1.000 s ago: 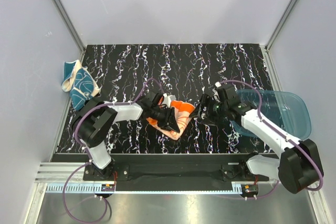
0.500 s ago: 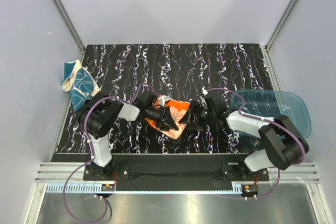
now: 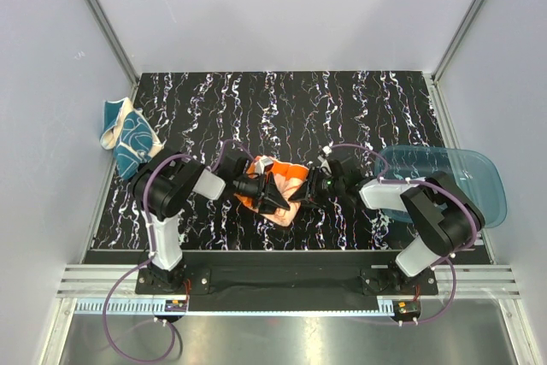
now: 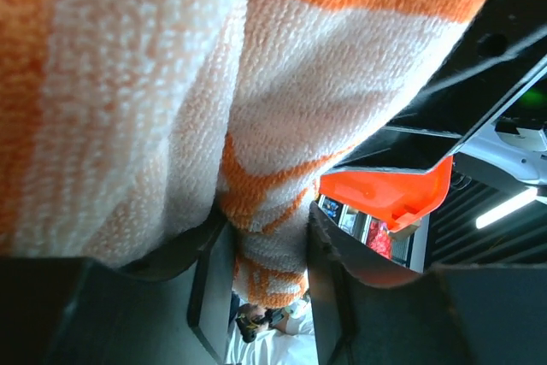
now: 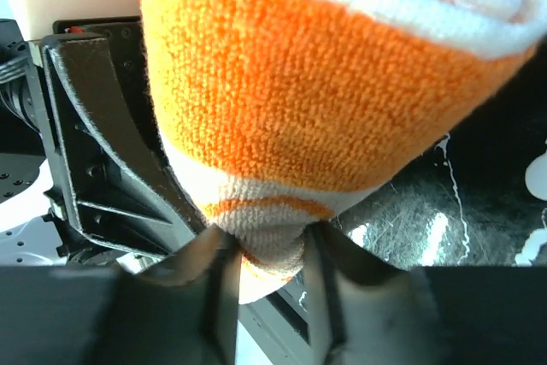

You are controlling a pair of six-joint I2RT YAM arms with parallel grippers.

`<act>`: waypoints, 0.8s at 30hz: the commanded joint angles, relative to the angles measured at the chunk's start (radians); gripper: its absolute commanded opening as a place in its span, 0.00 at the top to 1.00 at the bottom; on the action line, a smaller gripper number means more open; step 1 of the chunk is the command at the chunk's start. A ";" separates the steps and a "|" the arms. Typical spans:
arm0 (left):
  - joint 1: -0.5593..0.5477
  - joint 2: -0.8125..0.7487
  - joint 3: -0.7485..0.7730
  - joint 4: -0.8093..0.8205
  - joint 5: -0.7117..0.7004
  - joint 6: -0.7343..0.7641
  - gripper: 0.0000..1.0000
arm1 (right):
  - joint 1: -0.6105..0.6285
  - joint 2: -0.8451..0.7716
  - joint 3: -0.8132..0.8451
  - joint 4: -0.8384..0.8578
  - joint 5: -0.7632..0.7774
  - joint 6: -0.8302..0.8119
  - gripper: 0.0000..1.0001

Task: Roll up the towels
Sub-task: Roll the towel

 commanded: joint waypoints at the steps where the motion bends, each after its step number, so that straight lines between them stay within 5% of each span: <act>1: -0.005 -0.020 0.014 -0.164 -0.045 0.079 0.57 | 0.021 0.038 0.007 0.022 0.020 -0.003 0.69; 4: -0.009 -0.101 0.109 -0.525 -0.209 0.306 0.46 | 0.023 0.029 0.032 -0.073 0.035 -0.017 0.76; 9: -0.020 -0.228 0.199 -0.767 -0.383 0.437 0.40 | 0.024 -0.002 0.093 -0.246 0.080 -0.048 0.79; 13: -0.087 -0.334 0.309 -0.979 -0.681 0.572 0.39 | 0.036 -0.032 0.145 -0.418 0.117 -0.071 0.79; 24: -0.586 -0.505 0.396 -1.053 -1.462 0.707 0.38 | 0.056 -0.009 0.288 -0.656 0.187 -0.083 0.80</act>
